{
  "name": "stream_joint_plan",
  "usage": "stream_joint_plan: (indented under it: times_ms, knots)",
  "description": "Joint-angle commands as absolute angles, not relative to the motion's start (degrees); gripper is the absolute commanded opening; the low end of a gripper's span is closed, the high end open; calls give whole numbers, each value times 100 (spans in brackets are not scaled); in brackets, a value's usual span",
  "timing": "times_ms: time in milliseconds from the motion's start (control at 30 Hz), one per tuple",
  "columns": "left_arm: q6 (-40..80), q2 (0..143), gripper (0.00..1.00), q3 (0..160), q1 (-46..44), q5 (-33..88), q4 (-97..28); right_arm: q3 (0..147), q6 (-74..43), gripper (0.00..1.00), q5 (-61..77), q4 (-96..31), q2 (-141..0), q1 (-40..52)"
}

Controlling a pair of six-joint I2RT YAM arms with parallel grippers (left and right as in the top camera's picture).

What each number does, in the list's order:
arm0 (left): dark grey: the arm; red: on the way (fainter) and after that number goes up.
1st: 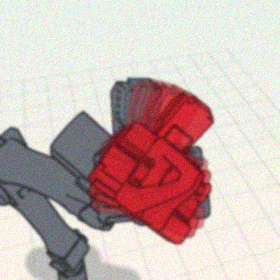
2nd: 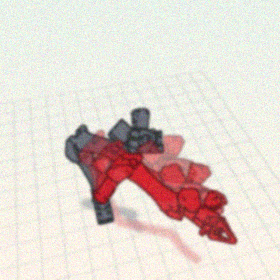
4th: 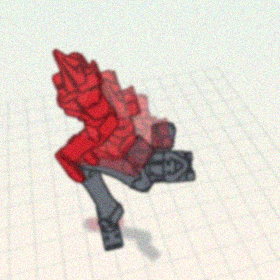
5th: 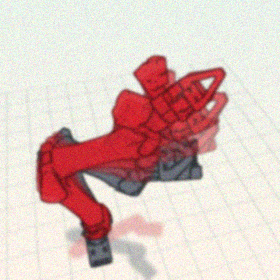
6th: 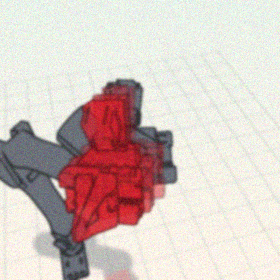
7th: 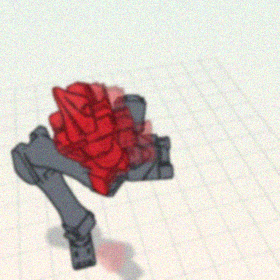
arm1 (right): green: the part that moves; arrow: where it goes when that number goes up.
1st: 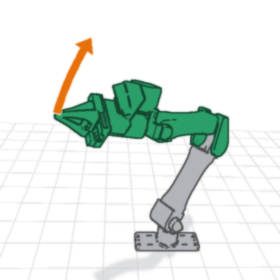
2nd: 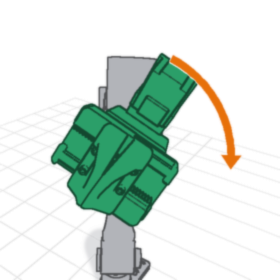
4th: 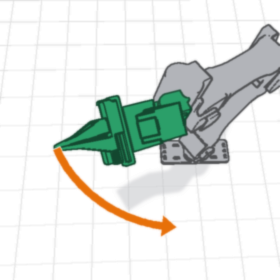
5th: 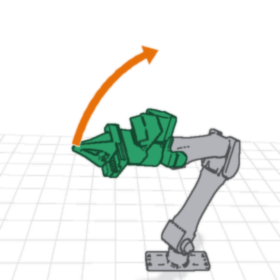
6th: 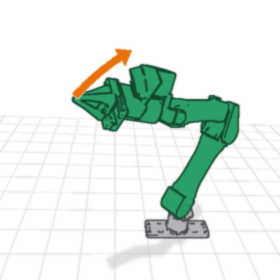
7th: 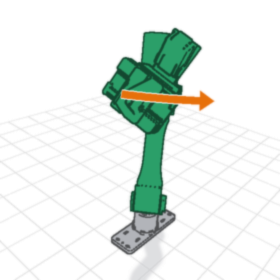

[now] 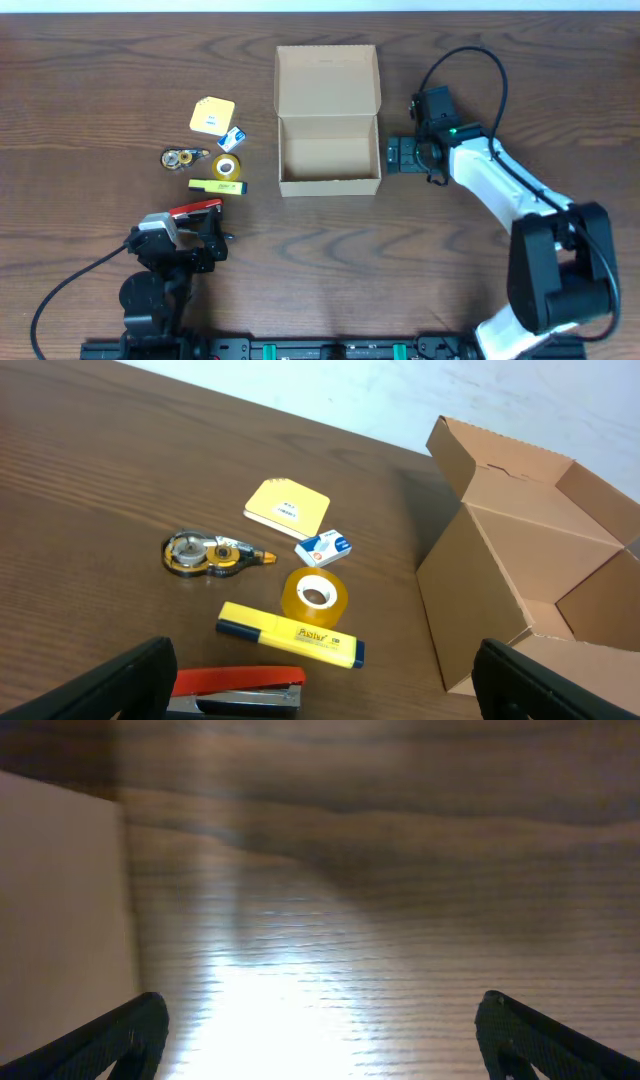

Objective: Pack container
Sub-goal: 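Move the right gripper to the box's right side and hold it there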

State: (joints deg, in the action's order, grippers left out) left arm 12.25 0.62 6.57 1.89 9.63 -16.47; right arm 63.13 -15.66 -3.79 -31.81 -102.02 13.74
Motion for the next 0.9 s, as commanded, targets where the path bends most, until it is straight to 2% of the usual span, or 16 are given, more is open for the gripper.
stream_joint_plan:
  times_ms: [0, 867]
  knots:
    - [1284, 25, 95, 523, 224, 878, -1688, 6276, -1538, 99, -222, -3089, -10235, 1251]
    - [1284, 25, 95, 523, 224, 878, -1688, 6276, -1295, 99, 709, -2707, -10610, 1175]
